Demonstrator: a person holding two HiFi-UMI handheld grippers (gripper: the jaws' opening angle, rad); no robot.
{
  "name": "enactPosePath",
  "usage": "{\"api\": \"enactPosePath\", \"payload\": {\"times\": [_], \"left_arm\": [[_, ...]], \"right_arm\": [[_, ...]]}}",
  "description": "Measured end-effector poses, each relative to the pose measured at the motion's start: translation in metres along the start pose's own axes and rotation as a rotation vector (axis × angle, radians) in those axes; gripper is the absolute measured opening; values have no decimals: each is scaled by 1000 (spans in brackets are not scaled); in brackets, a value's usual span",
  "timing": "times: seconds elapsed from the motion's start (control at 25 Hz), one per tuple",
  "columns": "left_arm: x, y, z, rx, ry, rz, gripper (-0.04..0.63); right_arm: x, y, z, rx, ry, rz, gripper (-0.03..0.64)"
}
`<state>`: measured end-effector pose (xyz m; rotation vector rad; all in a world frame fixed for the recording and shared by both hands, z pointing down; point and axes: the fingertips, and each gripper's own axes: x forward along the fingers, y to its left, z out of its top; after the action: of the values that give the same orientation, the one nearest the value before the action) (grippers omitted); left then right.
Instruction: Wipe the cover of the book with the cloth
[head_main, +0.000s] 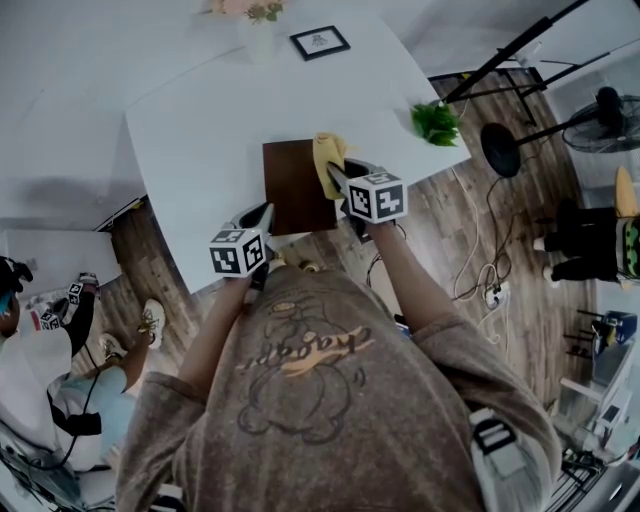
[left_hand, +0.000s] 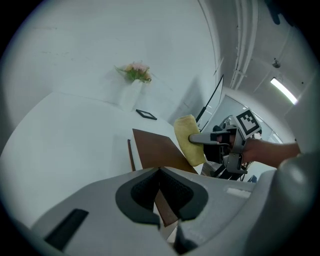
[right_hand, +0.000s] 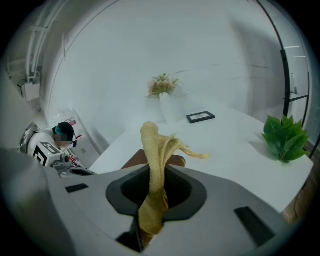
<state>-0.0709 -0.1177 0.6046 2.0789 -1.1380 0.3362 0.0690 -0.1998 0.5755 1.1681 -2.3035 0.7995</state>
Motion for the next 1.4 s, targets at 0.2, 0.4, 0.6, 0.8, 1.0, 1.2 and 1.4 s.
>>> {"api": "enactPosePath", "payload": {"times": [0.2, 0.4, 0.6, 0.8, 1.0, 1.2, 1.4], "left_arm": [[-5, -1, 0, 15, -3, 8, 5], [-9, 3, -4, 6, 4, 17, 5], [-13, 5, -9, -11, 12, 13, 4], [-11, 4, -12, -7, 26, 0, 4], [-8, 5, -17, -4, 42, -8, 4], [-7, 5, -18, -6, 47, -17, 4], [-6, 6, -18, -8, 47, -28, 5]], "right_arm": [[13, 52, -1, -57, 11, 109, 66], [27, 92, -10, -90, 37, 190, 66], [42, 120, -26, -131, 87, 234, 66], [55, 126, -43, -157, 124, 216, 64], [59, 123, -45, -192, 126, 194, 64], [53, 106, -47, -193, 125, 162, 64], [47, 86, -47, -161, 109, 124, 66]]}}
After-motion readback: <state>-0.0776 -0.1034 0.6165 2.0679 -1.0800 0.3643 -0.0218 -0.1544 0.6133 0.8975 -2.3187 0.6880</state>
